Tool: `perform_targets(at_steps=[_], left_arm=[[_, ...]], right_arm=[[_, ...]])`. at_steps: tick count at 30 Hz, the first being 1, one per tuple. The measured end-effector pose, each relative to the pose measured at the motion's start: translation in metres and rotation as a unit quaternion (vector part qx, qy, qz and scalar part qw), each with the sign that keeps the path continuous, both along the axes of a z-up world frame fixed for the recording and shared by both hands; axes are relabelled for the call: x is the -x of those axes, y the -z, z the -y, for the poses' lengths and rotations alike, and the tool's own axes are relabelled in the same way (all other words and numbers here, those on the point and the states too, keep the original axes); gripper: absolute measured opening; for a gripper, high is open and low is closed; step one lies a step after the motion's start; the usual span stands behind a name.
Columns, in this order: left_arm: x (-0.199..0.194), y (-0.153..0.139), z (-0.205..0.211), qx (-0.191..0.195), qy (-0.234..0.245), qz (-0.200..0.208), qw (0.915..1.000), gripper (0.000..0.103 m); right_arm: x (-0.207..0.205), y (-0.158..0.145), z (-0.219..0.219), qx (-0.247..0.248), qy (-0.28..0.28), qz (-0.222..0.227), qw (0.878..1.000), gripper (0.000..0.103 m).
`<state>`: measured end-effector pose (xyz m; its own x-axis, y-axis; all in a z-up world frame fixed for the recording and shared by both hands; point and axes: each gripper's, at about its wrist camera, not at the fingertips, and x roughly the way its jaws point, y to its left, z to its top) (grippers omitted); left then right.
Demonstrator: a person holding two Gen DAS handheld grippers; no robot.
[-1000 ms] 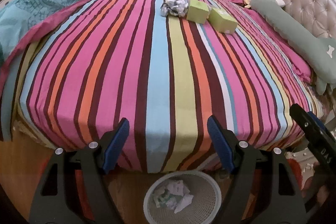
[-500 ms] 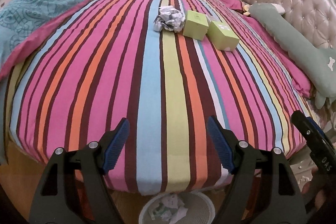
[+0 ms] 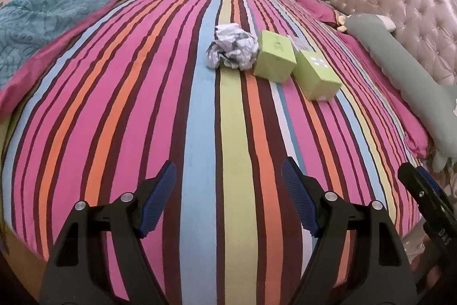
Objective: Collect trash
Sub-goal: 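Grasp the crumpled white paper with the left gripper while the right gripper grasps the green DEEP CLEANSING OIL box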
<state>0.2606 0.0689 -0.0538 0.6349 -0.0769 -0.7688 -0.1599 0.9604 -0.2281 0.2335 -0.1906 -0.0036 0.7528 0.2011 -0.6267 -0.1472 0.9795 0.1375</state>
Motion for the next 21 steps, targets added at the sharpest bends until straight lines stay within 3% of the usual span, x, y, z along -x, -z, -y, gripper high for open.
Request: perform_targets(at_steps=[8, 15, 21], left_arm=[[-0.055, -0.014, -0.019, 0.030, -0.001, 0.017, 0.9994, 0.075], [-0.104, -0.017, -0.031, 0.024, 0.000, 0.016, 0.9996, 0.075], [-0.138, -0.013, -0.038, 0.055, 0.011, 0.006, 0.9984, 0.075]], right_arm=[[-0.044, 0.000, -0.009, -0.011, -0.016, -0.015, 1.000, 0.089], [-0.081, 0.003, -0.015, -0.015, -0.020, -0.031, 0.999, 0.089], [-0.104, 0.010, -0.020, -0.010, -0.028, -0.042, 0.999, 0.089]])
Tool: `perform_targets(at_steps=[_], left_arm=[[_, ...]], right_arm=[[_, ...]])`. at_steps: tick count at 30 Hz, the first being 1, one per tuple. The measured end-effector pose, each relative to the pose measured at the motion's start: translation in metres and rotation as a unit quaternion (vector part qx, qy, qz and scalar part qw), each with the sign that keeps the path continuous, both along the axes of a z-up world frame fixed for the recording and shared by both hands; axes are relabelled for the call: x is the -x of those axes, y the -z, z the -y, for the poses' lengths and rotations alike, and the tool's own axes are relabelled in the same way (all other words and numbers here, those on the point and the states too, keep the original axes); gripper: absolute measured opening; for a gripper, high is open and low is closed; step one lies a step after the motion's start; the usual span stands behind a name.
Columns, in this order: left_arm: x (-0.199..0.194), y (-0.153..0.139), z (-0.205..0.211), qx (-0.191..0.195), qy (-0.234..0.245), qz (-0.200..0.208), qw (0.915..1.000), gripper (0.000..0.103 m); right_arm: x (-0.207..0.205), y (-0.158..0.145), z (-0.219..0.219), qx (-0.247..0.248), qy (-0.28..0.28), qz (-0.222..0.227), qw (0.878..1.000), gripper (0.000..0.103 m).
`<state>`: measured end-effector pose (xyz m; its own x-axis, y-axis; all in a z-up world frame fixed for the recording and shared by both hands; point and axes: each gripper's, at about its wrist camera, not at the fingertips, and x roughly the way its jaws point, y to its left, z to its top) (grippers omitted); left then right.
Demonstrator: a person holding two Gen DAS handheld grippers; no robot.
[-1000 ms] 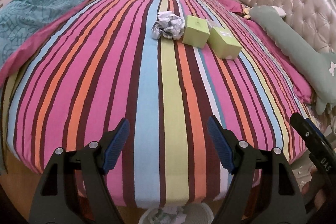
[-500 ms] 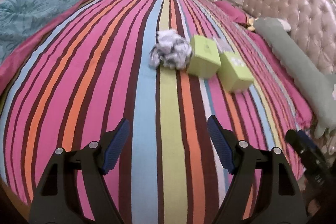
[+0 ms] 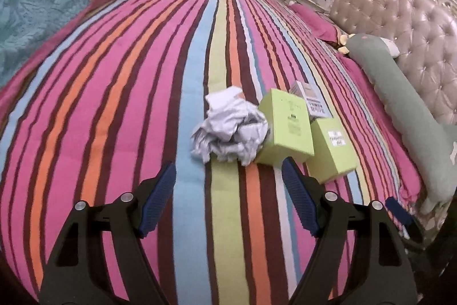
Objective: Collect trash
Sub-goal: 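Grasp the crumpled white paper with the left gripper while the right gripper grasps the green DEEP CLEANSING OIL box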
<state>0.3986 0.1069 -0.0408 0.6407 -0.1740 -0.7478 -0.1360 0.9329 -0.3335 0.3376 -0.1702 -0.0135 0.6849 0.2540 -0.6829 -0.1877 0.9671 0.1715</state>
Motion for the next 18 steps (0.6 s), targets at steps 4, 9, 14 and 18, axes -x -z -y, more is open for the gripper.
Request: perform_targets(at_steps=[4, 9, 14, 18], left_arm=[[-0.023, 0.003, 0.001, 0.027, 0.005, -0.010, 0.9996, 0.075], [-0.042, 0.007, 0.002, 0.030, 0.003, -0.017, 0.9994, 0.075], [-0.055, 0.015, -0.003, 0.064, 0.000, -0.029, 0.9975, 0.075], [-0.065, 0.019, -0.003, 0.060, -0.004, -0.037, 0.9975, 0.075]], right_arm=[[-0.014, 0.001, -0.001, -0.011, -0.001, -0.008, 1.000, 0.089], [-0.033, -0.001, -0.008, -0.013, -0.007, -0.011, 1.000, 0.089], [-0.046, 0.001, -0.014, -0.010, -0.007, -0.013, 1.000, 0.089], [-0.054, 0.005, -0.016, -0.001, -0.002, -0.014, 1.000, 0.089]])
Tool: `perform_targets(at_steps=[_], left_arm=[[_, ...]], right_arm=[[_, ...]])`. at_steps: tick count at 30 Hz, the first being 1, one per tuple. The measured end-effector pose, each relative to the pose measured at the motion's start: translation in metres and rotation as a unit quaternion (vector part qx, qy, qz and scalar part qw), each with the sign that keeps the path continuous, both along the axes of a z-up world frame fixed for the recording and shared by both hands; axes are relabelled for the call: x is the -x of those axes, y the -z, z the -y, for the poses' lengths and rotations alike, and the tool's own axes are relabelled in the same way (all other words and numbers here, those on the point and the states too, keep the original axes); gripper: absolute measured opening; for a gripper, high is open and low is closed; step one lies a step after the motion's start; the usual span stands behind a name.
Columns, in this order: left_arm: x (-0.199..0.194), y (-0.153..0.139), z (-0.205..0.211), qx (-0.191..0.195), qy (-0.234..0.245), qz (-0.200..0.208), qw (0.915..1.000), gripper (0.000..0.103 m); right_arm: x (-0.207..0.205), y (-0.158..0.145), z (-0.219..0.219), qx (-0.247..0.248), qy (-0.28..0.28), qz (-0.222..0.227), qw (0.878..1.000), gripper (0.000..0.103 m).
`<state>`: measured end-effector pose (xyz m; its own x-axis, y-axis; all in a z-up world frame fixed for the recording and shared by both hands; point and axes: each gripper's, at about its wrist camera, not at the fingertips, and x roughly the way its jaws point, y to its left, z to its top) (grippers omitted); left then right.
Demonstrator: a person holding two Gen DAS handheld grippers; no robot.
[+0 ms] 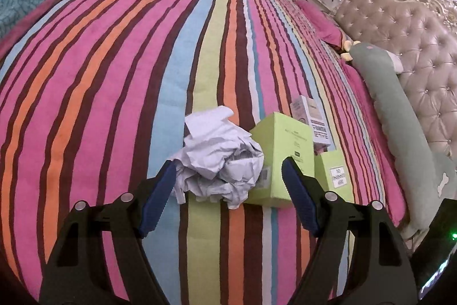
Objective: Collect trash
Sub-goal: 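Grasp the crumpled white paper with the left gripper while the right gripper grasps the green DEEP CLEANSING OIL box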
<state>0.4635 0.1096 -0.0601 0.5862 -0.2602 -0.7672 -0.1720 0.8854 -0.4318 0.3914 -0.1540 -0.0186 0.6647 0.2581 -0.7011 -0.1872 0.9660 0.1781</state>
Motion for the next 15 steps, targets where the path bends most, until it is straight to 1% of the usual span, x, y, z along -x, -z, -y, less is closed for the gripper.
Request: perform_targets(at_steps=[2, 6, 10, 13, 15], left_arm=[[-0.005, 0.001, 0.001, -0.014, -0.001, -0.003, 0.9999, 0.075], [-0.014, 0.010, 0.001, -0.047, -0.005, -0.024, 0.9986, 0.075], [-0.022, 0.014, -0.006, -0.053, -0.013, -0.038, 0.9978, 0.075], [-0.028, 0.018, -0.009, -0.069, -0.013, -0.053, 0.9961, 0.075], [-0.032, 0.023, -0.010, -0.087, -0.009, -0.065, 0.9941, 0.075]], right_arm=[[-0.005, 0.003, -0.001, 0.004, 0.000, -0.004, 1.000, 0.089], [-0.015, 0.011, -0.004, 0.007, 0.003, -0.021, 1.000, 0.089], [-0.022, 0.016, -0.007, 0.010, 0.002, -0.030, 0.999, 0.088], [-0.026, 0.019, -0.013, 0.024, -0.004, -0.032, 0.999, 0.088], [-0.029, 0.022, -0.017, 0.043, -0.004, -0.032, 0.999, 0.088]])
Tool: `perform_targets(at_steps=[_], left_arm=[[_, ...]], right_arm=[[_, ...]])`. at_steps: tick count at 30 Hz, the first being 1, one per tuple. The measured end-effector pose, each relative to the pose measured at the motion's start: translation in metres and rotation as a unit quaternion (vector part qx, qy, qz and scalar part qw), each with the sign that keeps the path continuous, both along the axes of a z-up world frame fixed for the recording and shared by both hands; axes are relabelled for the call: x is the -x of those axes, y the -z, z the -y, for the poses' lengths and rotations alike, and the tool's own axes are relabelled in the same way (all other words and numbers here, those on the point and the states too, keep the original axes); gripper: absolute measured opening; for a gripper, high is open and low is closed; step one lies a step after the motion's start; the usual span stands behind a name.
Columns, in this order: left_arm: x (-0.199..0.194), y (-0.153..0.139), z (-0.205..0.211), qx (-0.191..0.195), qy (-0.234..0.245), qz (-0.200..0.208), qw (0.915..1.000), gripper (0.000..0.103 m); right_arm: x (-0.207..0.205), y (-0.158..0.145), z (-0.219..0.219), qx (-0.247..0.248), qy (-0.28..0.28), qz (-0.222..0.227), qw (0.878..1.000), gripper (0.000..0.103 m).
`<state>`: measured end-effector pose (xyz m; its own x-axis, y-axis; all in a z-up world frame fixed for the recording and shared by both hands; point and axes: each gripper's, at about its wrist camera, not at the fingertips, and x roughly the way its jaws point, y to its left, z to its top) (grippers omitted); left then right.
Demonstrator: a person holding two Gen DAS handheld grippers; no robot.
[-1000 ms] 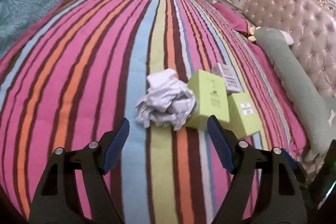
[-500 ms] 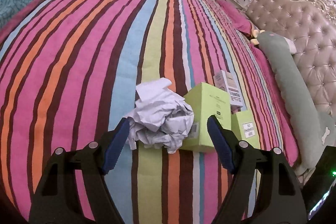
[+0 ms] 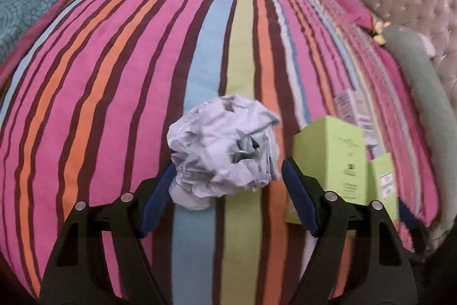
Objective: Collect trash
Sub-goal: 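Grasp the crumpled white paper with the left gripper while the right gripper grasps the green DEEP CLEANSING OIL box, then lift the crumpled paper and green box and carry them over the wastebasket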
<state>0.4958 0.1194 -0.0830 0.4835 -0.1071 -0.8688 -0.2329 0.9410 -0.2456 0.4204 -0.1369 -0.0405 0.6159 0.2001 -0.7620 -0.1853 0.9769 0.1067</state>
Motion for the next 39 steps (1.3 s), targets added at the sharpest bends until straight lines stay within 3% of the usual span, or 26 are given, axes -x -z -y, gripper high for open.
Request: perform_targets(at_steps=[2, 6, 9, 23, 39], left_arm=[[-0.004, 0.005, -0.002, -0.011, 0.000, -0.006, 0.9999, 0.075], [-0.007, 0.007, -0.003, -0.021, 0.003, -0.003, 0.9998, 0.063], [-0.006, 0.004, -0.003, -0.034, 0.007, 0.002, 0.9994, 0.058], [0.046, -0.015, -0.015, -0.036, -0.002, 0.058, 0.9977, 0.055], [0.218, -0.043, 0.004, -0.029, 0.002, 0.102, 0.9944, 0.055]], right_arm=[[0.000, 0.001, -0.003, 0.011, -0.005, 0.005, 1.000, 0.086], [-0.003, 0.003, -0.009, 0.031, -0.015, 0.003, 0.999, 0.063], [-0.008, 0.011, -0.004, 0.009, -0.014, -0.021, 1.000, 0.058], [0.031, -0.002, 0.021, -0.051, 0.004, -0.005, 0.999, 0.057], [0.156, -0.022, 0.067, -0.105, 0.027, 0.012, 0.994, 0.057]])
